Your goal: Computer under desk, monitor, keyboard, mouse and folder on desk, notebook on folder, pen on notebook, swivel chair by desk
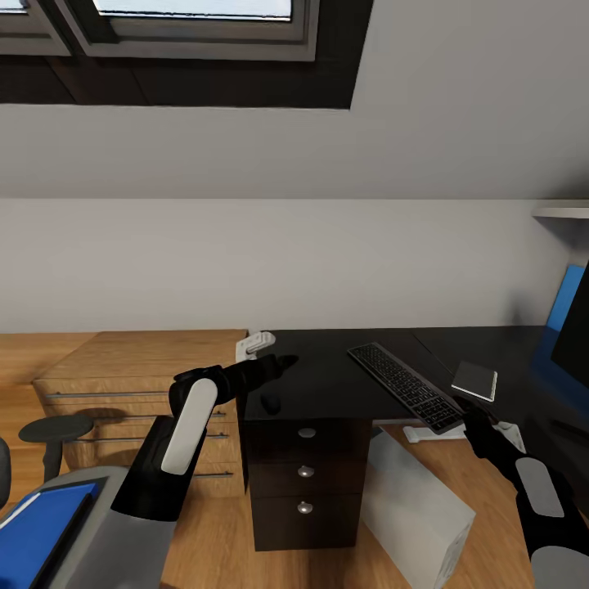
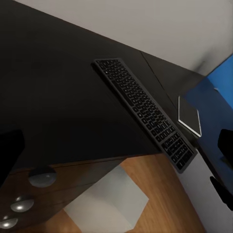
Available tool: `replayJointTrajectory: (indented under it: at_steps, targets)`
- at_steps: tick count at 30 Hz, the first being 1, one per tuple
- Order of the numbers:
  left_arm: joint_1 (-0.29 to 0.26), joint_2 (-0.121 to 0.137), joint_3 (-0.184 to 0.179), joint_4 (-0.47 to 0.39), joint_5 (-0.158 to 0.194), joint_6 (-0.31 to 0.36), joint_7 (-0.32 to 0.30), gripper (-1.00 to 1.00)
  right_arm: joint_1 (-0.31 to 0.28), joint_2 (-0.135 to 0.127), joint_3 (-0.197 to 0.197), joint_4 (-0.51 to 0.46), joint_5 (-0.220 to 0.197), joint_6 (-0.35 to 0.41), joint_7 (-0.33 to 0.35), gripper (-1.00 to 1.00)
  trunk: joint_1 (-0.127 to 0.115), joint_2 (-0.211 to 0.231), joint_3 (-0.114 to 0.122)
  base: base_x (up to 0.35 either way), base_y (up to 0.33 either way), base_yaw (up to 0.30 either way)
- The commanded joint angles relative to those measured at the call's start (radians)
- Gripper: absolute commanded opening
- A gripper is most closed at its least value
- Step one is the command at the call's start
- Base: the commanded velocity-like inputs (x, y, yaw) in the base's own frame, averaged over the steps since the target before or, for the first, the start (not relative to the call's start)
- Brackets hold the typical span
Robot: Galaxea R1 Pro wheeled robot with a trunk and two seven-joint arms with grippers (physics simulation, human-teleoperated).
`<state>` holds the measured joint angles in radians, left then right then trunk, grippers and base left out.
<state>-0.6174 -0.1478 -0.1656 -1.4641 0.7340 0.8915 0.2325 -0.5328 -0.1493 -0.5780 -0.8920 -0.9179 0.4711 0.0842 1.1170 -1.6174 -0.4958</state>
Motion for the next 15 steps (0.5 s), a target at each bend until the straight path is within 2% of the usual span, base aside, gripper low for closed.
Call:
replayJointTrajectory:
  at_steps: [1, 9, 15]
  targets:
    - [-0.001, 0.000, 0.000, -0.001, 0.010, 0.003, 0.010, 1.00, -0.001, 0.000, -0.003, 0.000, -0.001, 0.006, 0.003, 1.00, 0.000, -0.001, -0.001, 0.000, 0.000, 0.000]
    - [-0.001, -0.001, -0.001, -0.002, 0.010, 0.003, 0.010, 1.00, -0.001, 0.001, -0.003, 0.000, 0.000, 0.006, 0.002, 1.00, 0.000, -0.001, -0.001, 0.000, 0.000, 0.000]
    - [-0.001, -0.002, -0.001, -0.003, 0.010, 0.003, 0.011, 1.00, -0.001, 0.001, -0.003, 0.001, 0.000, 0.005, -0.002, 1.00, 0.023, -0.043, -0.020, 0.000, 0.000, 0.000]
